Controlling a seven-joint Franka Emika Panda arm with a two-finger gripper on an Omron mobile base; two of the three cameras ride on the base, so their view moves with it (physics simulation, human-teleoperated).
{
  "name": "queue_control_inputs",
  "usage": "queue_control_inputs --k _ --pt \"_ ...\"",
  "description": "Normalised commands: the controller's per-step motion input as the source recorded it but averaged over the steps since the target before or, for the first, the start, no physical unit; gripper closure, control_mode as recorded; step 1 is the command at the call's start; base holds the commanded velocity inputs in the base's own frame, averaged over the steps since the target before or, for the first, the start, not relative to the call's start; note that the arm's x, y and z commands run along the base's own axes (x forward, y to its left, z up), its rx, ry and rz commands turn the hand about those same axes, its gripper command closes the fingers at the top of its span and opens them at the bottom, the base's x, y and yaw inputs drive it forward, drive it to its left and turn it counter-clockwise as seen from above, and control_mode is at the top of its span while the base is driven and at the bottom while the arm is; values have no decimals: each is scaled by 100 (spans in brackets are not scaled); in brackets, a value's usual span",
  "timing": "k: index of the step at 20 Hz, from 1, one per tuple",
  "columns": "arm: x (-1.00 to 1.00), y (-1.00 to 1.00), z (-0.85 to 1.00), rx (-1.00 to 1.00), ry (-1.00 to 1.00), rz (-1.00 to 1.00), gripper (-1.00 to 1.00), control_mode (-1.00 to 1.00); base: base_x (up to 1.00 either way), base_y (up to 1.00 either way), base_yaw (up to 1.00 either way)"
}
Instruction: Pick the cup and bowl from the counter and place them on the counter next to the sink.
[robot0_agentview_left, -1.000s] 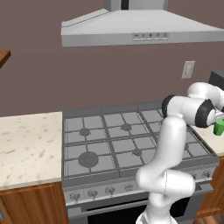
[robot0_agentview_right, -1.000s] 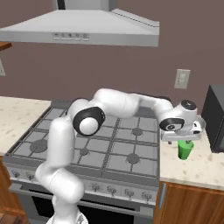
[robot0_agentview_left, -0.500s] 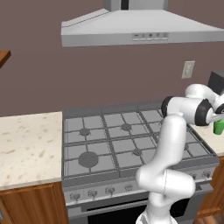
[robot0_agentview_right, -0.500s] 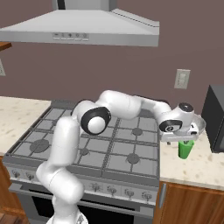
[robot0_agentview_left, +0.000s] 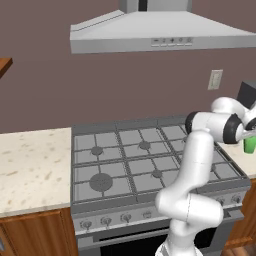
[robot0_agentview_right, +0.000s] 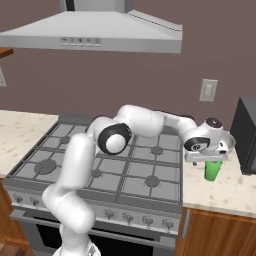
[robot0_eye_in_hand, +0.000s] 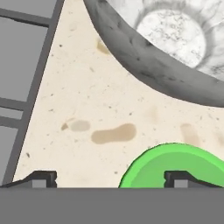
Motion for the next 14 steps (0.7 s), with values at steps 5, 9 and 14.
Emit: queue_control_inputs --k 5,9,14 --pt "-19 -16 -2 3 0 -9 100 -100 0 0 0" --pt "-12 0 0 0 0 -6 100 -100 0 0 0" --pt "-6 0 0 0 0 -5 100 -100 0 0 0"
